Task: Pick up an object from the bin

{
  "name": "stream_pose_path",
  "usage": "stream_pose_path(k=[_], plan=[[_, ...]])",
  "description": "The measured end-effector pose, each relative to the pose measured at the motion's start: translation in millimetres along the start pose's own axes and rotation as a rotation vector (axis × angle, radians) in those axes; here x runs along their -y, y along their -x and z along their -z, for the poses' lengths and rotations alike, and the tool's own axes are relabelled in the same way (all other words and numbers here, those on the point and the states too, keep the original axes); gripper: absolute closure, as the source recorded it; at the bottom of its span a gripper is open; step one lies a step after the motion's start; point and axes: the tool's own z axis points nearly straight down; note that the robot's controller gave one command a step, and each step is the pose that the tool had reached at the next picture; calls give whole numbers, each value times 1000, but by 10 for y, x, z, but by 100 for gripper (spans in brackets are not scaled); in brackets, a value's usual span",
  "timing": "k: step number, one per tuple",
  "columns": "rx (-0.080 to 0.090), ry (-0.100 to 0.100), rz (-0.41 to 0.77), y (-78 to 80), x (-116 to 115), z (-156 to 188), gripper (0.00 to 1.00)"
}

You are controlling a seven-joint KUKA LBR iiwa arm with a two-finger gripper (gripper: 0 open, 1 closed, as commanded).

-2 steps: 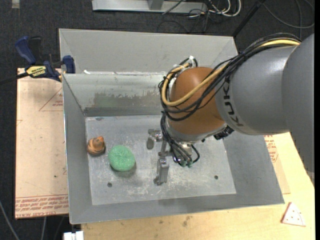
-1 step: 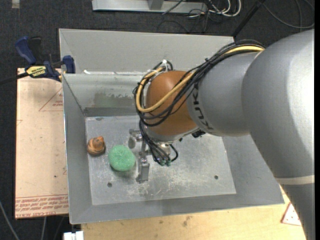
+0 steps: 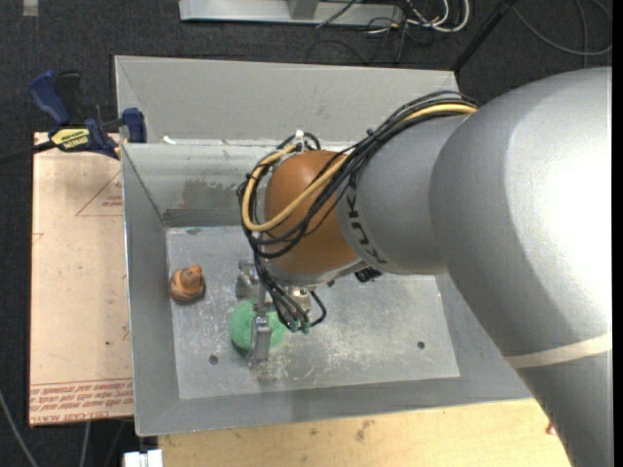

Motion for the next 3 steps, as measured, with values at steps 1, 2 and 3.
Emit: stream_pose_path(k=[1,2,3], plan=[[3,-3,-13,-164,-241,-15,100],[2,-3,-13,-164,-239,-15,100],[5,-3,15,-339,-157,1042,100]])
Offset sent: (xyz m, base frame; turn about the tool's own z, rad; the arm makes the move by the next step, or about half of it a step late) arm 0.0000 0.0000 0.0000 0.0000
